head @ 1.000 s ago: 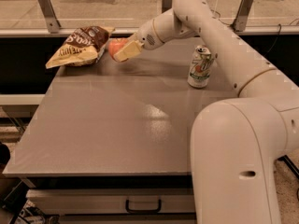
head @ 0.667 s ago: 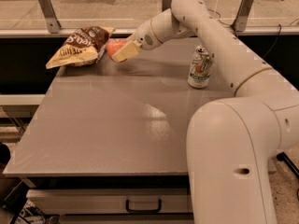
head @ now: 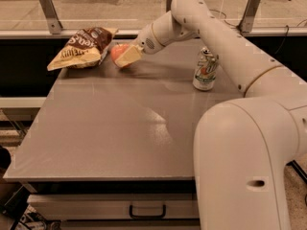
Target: Move apple near brown chip bag
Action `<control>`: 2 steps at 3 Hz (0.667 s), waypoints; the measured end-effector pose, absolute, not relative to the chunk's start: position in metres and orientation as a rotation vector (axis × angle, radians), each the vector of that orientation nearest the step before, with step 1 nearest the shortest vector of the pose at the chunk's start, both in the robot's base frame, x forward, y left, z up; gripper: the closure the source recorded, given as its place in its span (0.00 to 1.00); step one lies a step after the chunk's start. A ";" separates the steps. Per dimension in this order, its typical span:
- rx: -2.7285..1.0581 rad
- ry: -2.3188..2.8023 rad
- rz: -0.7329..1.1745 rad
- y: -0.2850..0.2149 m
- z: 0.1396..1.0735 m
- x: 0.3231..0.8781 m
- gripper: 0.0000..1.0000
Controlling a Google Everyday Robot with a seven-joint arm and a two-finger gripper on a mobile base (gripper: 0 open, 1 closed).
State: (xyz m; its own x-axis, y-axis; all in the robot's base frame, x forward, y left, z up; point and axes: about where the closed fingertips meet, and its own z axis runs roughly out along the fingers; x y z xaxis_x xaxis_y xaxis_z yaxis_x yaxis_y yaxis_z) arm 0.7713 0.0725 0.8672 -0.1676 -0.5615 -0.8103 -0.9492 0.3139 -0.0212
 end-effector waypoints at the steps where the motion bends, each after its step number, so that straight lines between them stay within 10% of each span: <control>1: -1.327 1.879 0.628 0.072 0.854 0.770 1.00; 2: -1.332 1.882 0.634 0.075 0.850 0.770 0.82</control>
Offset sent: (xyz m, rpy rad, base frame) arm -0.0008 -0.0002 -0.0118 -0.0239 0.0061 -0.0307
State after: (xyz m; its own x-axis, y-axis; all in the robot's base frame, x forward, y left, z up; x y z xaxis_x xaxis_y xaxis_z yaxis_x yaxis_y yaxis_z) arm 0.7696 0.0754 0.8499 -0.1945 -0.5783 -0.7923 -0.9397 0.3416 -0.0186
